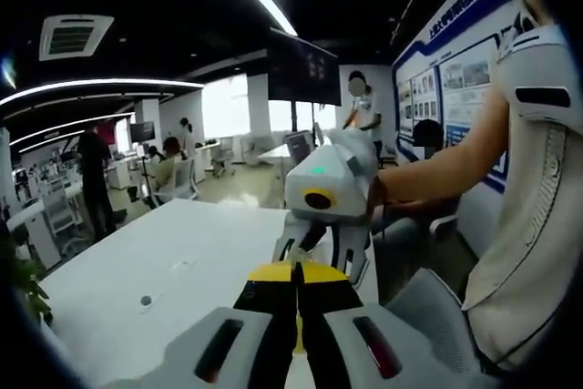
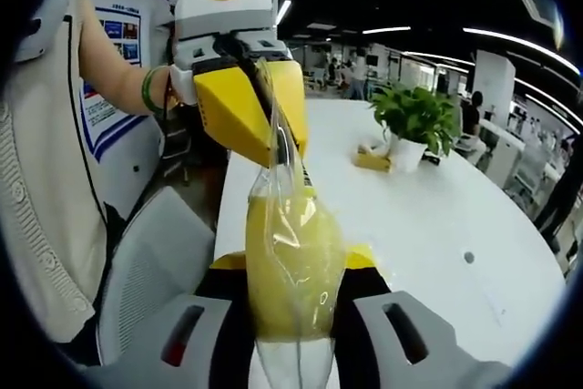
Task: Compare the silicone blocks by pressing each to a similar depth, holding the contact briefly, and releasing to observe deformation and rebound differences across the visible hardness samples.
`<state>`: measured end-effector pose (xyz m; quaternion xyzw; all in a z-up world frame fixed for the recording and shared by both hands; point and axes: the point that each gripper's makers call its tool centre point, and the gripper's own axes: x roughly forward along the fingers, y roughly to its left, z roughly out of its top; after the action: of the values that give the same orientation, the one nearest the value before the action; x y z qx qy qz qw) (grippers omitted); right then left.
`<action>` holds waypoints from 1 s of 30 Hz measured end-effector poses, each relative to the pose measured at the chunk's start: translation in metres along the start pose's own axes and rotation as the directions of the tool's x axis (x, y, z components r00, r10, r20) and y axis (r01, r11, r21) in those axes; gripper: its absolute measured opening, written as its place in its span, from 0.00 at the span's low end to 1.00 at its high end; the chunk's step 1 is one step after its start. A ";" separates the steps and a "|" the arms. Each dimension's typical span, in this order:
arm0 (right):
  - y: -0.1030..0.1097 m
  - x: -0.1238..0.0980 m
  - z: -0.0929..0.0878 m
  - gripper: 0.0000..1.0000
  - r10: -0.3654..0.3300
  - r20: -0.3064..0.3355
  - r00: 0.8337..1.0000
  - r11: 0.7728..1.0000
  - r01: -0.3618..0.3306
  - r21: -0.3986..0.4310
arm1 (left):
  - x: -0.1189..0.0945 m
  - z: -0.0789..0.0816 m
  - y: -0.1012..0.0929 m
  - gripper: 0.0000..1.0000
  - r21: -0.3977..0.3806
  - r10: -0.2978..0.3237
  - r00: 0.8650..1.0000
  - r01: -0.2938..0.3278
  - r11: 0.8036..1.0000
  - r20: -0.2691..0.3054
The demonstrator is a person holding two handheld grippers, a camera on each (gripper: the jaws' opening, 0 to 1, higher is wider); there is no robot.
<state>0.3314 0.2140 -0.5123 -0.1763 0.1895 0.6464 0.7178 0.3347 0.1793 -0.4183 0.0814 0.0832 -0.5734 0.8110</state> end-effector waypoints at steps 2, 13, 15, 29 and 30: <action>0.001 0.000 0.000 0.26 0.005 0.004 1.000 1.000 -0.005 0.001 | 0.000 0.000 0.000 0.00 0.003 0.000 1.000 0.000 1.000 0.001; 0.000 0.000 0.000 0.27 0.011 0.005 1.000 1.000 -0.011 0.003 | 0.000 0.001 -0.002 0.00 0.001 -0.006 1.000 0.006 1.000 0.002; -0.001 0.000 -0.001 0.27 0.010 0.003 1.000 1.000 -0.010 0.003 | 0.000 0.001 -0.003 0.00 0.007 -0.006 1.000 0.006 1.000 -0.001; 0.000 0.001 -0.003 0.29 0.011 -0.002 1.000 1.000 -0.011 0.017 | 0.000 -0.001 -0.001 0.00 -0.028 -0.015 1.000 0.015 0.999 0.009; 0.000 0.001 -0.003 0.30 0.009 -0.003 1.000 1.000 -0.009 0.025 | 0.000 -0.002 -0.001 0.00 -0.035 -0.012 1.000 0.013 0.999 0.010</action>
<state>0.3316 0.2130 -0.5155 -0.1674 0.1992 0.6471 0.7166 0.3342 0.1792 -0.4200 0.0636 0.0900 -0.5772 0.8091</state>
